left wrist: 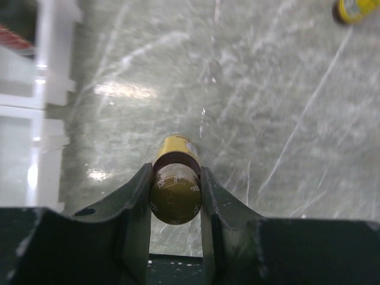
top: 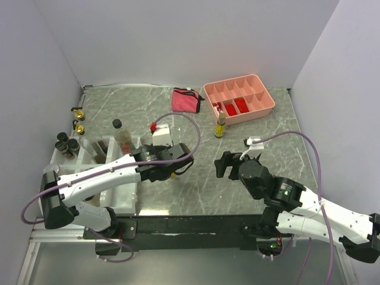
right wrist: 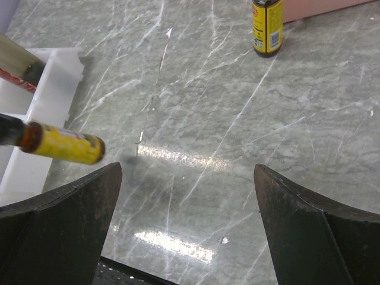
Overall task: Organize the condiment bottles
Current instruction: Pick up the bottle from the center of the board, then place the bottle in the storage box.
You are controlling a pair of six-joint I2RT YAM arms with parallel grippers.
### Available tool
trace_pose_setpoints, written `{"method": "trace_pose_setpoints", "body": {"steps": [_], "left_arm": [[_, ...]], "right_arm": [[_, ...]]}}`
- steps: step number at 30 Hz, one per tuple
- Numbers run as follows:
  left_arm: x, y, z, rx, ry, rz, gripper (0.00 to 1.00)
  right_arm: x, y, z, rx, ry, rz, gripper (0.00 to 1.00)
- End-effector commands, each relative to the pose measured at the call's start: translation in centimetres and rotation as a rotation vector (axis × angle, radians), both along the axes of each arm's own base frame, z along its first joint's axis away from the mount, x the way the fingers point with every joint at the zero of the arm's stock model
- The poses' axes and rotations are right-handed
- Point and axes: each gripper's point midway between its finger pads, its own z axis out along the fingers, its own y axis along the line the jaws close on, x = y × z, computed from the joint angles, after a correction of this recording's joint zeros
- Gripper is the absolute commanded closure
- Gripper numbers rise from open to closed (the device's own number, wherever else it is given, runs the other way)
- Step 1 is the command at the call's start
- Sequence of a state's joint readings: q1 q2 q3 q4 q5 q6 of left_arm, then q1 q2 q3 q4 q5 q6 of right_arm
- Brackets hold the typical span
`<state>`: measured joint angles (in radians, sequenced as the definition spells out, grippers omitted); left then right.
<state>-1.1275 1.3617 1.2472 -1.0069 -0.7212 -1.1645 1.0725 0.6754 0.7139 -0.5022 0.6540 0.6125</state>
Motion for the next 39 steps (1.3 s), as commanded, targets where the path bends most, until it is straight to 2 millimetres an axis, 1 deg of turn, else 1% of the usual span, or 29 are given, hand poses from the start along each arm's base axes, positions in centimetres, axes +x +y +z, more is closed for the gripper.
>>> {"method": "trace_pose_setpoints", "body": {"steps": [1, 4, 5, 7, 10, 12, 14, 17, 20, 24, 31, 34, 37, 39], "left_arm": [[0.5, 4.1, 3.8, 0.011, -0.1, 0.2, 0.99], [0.6, 5.4, 4.9, 0.015, -0.128, 0.268, 0.99], [0.8, 6.1, 5.1, 0.038, -0.134, 0.275, 0.99], [1.0, 7.2, 5.4, 0.012, -0.136, 0.309, 0.99], [1.9, 9.6, 5.9, -0.01, -0.154, 0.397, 0.99], [2.2, 10.7, 6.5, -0.021, -0.169, 0.426, 0.99], [2.5, 12.2, 7.1, -0.03, -0.181, 0.466, 0.99], [2.6, 14.5, 7.3, -0.032, -0.188, 0.528, 0.99], [2.3, 16.7, 6.7, -0.001, -0.183, 0.572, 0.99], [1.8, 17.9, 6.5, -0.021, -0.18, 0.603, 0.99], [1.3, 20.1, 5.0, 0.066, -0.136, 0.622, 0.99], [0.9, 20.8, 4.9, 0.063, -0.132, 0.633, 0.99], [0.6, 21.0, 4.8, 0.068, -0.128, 0.627, 0.99], [0.4, 21.1, 4.1, 0.08, -0.114, 0.627, 0.99]], "right_arm": [[0.4, 0.0, 0.8, 0.029, -0.02, -0.02, 0.0], [0.4, 0.3, 0.6, 0.035, -0.016, -0.012, 0.0], [0.4, 0.4, 0.5, 0.034, -0.015, -0.013, 0.0], [0.4, 0.5, 0.5, 0.034, -0.012, -0.007, 0.0], [0.4, 0.5, 0.5, 0.029, -0.011, -0.01, 0.0], [0.4, 0.4, 0.5, 0.029, -0.012, -0.011, 0.0], [0.3, 0.3, 0.5, 0.033, -0.011, -0.013, 0.0], [0.3, 0.0, 0.5, 0.037, -0.011, -0.017, 0.0], [0.2, -0.3, 0.6, 0.042, -0.019, -0.023, 0.0], [0.2, -0.3, 0.6, 0.046, -0.025, -0.021, 0.0], [0.3, -0.3, 0.0, 0.03, -0.011, -0.025, 0.0], [0.2, -0.3, 0.0, 0.032, -0.016, -0.024, 0.0], [0.3, -0.5, 0.0, 0.028, -0.019, -0.028, 0.0], [0.3, -0.5, 0.1, 0.03, -0.023, -0.03, 0.0]]}}
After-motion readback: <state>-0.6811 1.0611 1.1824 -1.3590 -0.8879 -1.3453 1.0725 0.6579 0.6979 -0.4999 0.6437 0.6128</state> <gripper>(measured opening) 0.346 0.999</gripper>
